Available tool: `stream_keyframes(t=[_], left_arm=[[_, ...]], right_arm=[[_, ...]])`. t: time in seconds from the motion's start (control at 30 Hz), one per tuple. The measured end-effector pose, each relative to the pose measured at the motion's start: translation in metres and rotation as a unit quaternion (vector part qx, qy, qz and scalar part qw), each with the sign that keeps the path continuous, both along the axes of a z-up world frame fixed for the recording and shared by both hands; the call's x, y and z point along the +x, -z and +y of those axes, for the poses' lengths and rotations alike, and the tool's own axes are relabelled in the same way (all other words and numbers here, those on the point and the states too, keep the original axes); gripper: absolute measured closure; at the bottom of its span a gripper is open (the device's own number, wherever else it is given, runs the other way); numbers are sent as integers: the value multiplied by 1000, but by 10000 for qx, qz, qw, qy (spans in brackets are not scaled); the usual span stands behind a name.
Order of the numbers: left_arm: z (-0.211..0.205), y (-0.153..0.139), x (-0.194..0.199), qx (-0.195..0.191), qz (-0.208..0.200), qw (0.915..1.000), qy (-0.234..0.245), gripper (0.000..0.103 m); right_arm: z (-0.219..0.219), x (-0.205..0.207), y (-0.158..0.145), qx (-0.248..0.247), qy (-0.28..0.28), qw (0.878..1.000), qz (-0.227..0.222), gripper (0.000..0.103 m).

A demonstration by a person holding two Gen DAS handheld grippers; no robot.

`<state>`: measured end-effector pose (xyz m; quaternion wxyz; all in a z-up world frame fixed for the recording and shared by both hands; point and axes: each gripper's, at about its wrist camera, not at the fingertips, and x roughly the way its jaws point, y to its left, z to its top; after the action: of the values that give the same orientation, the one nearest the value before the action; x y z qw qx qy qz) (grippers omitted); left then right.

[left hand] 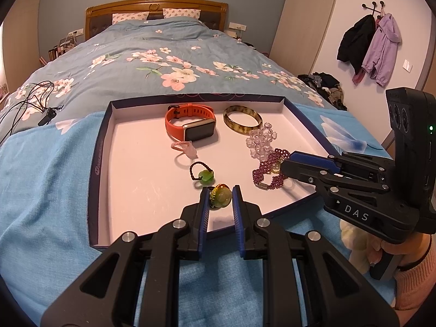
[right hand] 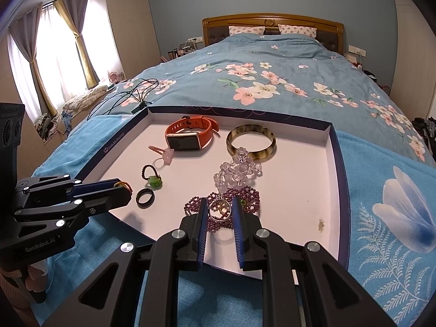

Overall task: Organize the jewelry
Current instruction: 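Open the right tool releasing the silver ring while the left tool releases the yellow-green ring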

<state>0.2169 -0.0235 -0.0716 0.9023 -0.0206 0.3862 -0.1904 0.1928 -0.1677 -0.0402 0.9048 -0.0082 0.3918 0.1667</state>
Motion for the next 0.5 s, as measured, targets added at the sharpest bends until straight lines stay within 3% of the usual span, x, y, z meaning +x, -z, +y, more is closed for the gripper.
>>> stream_keyframes(t=[0.5], left_arm=[[2,5,0,21,51,10000,-43,86]], right_arm=[[2,2,3,-33,0,10000,61,87]])
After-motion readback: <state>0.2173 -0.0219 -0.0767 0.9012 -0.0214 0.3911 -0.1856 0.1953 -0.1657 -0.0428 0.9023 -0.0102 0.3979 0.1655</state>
